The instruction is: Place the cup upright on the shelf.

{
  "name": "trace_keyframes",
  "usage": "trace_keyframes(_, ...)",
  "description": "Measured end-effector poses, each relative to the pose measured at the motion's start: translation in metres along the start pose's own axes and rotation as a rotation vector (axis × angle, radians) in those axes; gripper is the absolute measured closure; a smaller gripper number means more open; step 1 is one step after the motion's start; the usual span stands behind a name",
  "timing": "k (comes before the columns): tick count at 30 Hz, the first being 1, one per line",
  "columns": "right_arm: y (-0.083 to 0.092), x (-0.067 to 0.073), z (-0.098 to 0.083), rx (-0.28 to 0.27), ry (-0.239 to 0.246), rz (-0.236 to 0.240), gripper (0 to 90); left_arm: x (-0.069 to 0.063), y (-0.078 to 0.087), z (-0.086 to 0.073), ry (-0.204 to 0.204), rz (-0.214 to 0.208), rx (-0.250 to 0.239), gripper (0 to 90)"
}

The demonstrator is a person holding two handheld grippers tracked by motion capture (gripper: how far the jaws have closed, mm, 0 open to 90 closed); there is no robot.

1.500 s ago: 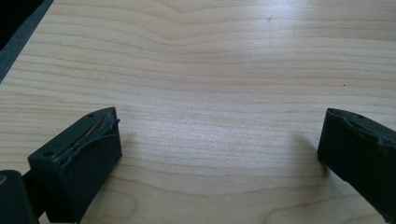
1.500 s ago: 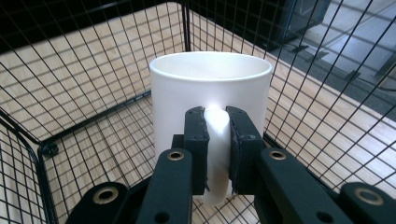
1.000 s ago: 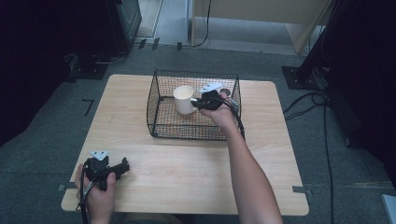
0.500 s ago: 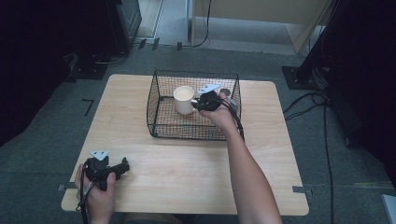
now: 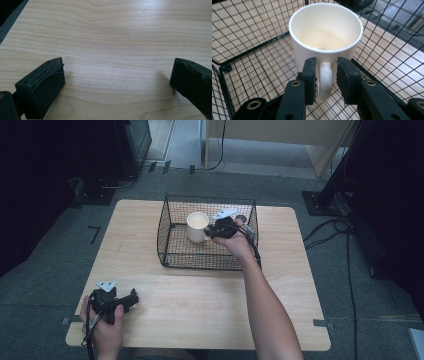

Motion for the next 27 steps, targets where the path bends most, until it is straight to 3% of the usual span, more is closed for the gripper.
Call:
trace_keyframes(8, 0.006, -0.004, 0.007, -0.085, -0.023, -0.072, 40.9, 0.000, 0.000, 0.000, 0.001, 0.000, 0.000, 0.0)
trace_keyframes(15, 0.015, 0.002, 0.018, -0.139, -0.022, -0.091, 20.4, 0.000, 0.000, 0.000, 0.001, 0.000, 0.000, 0.0)
trace_keyframes(17, 0.020, 0.003, 0.023, -0.149, -0.019, -0.117, 18.0, 0.000, 0.000, 0.000, 0.002, 0.000, -0.001, 0.0)
trace_keyframes(20, 0.029, 0.005, 0.032, -0.193, -0.063, -0.137, 13.9, 0.000, 0.000, 0.000, 0.002, 0.000, -0.001, 0.0)
trace_keyframes(23, 0.034, 0.008, 0.034, -0.177, -0.053, -0.157, 13.1, 0.000, 0.000, 0.000, 0.002, 0.000, -0.001, 0.0)
trace_keyframes(27, 0.041, 0.015, 0.033, -0.149, -0.038, -0.142, 12.1, 0.000, 0.000, 0.000, 0.002, 0.000, -0.001, 0.0)
Point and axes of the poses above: each handheld gripper's, and its own axes: y roughly backward along the jaws, z roughly out of its top, x roughly to its left, the point moved 5 cm from there along -y, roughly forward along the jaws, and after that the axes turned 8 degrees about z, right-handed, at the moved point
